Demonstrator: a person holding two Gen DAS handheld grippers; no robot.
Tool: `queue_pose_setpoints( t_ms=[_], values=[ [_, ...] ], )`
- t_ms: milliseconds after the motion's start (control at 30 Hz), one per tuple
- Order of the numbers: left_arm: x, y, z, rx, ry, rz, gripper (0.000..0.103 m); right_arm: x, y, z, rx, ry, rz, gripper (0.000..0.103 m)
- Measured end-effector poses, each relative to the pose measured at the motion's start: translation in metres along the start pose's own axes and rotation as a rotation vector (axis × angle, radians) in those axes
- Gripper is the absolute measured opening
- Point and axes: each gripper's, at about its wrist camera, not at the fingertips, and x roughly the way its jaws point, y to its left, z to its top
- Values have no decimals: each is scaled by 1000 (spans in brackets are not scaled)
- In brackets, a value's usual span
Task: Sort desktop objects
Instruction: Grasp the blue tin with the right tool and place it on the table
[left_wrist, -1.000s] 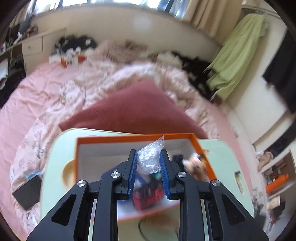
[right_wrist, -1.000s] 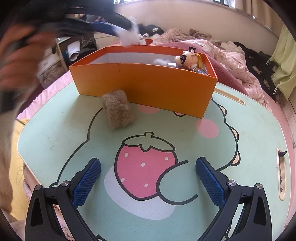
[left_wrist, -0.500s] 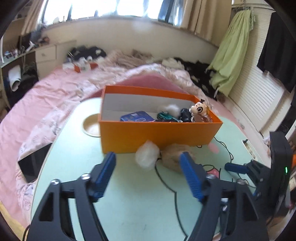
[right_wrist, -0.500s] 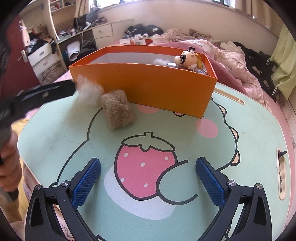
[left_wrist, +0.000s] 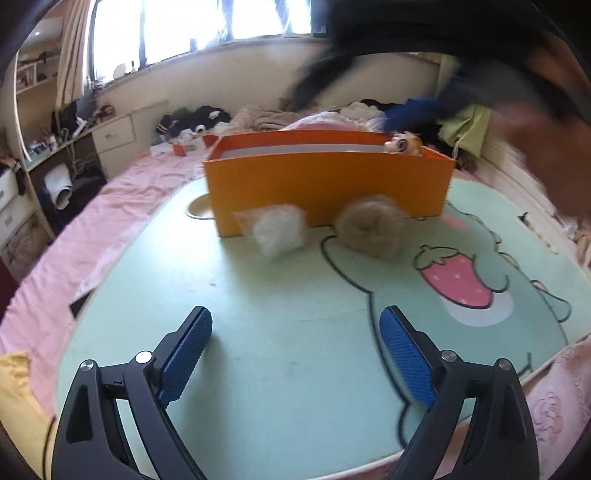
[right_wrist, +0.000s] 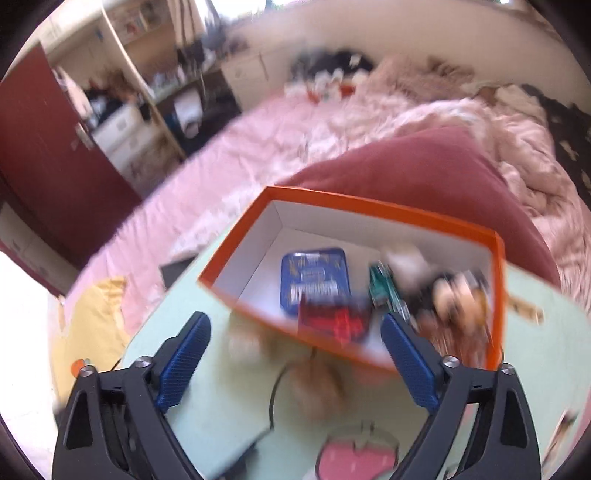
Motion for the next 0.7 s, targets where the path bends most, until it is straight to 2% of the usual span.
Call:
queue_pose_setpoints(
  t_ms=[67, 100, 167, 233, 333, 367, 433, 567, 667, 700],
  values=[
    [-1, 1, -1, 1, -8, -5, 93, 36, 4, 30, -10, 109, -36, 84],
    [-1, 1, -2, 1, -13, -6, 93, 47, 5, 35, -11, 137, -42, 80],
    [-2, 1, -4, 2, -26, -7, 93, 76, 4, 51, -22, 208, -80, 79],
    [-1, 1, -3, 1, -31, -10, 93, 98, -2, 55, -21, 256, -121, 79],
    [-1, 0, -5, 1, -37, -13, 93, 127, -11, 51, -23, 332, -121, 78],
    [0, 0, -5, 0, -35, -14, 93, 131, -10, 51, -36, 331, -129, 77],
    [0, 1, -4, -3, -39, -16, 93, 133, -7, 51, -74, 323, -166, 65],
    [0, -1, -4, -1, -41, -15, 93, 128, -13, 49, -46, 286, -165, 65],
    [0, -1, -4, 0, -42, -15, 93, 102, -14, 50, -50, 154, -143, 65],
    [0, -1, -4, 0, -42, -15, 93, 84, -14, 51, -48, 85, -131, 65]
  ],
)
